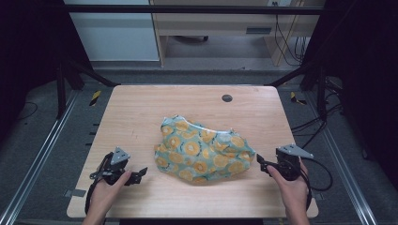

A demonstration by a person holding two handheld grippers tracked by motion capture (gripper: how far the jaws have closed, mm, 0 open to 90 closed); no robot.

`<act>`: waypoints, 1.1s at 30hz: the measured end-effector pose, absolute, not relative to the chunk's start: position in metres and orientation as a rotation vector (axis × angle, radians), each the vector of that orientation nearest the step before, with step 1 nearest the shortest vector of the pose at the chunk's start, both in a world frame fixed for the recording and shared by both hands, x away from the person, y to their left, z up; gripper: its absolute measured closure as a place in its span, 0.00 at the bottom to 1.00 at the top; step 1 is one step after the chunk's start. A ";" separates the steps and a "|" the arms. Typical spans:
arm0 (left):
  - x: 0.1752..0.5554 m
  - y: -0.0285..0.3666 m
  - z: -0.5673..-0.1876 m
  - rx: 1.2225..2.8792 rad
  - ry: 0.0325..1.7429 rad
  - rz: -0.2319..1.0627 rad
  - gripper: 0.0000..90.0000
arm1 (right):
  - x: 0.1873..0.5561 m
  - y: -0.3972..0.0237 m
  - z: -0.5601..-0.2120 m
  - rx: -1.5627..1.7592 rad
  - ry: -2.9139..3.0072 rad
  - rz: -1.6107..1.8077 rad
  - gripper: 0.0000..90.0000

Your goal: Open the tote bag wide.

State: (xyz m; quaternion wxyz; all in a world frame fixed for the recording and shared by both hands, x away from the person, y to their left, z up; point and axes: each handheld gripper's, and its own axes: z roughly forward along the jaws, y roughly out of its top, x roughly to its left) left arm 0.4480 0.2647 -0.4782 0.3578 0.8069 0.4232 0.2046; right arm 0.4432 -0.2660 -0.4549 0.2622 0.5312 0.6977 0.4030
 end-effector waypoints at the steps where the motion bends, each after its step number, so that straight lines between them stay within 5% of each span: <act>1: 0.448 0.264 -0.478 2.086 1.092 0.532 0.08 | 0.445 -0.264 -0.450 1.428 1.896 1.102 0.21; 13: 0.447 0.262 -0.479 2.102 1.083 0.538 0.08 | 0.475 -0.222 -0.399 1.194 2.137 1.110 0.20; 27: 0.446 0.258 -0.480 2.137 1.068 0.558 0.08 | 0.535 -0.143 -0.371 0.933 2.393 1.069 0.52; 33: 0.446 0.257 -0.480 2.142 1.062 0.558 0.08 | 0.551 -0.124 -0.374 0.912 2.456 1.062 0.55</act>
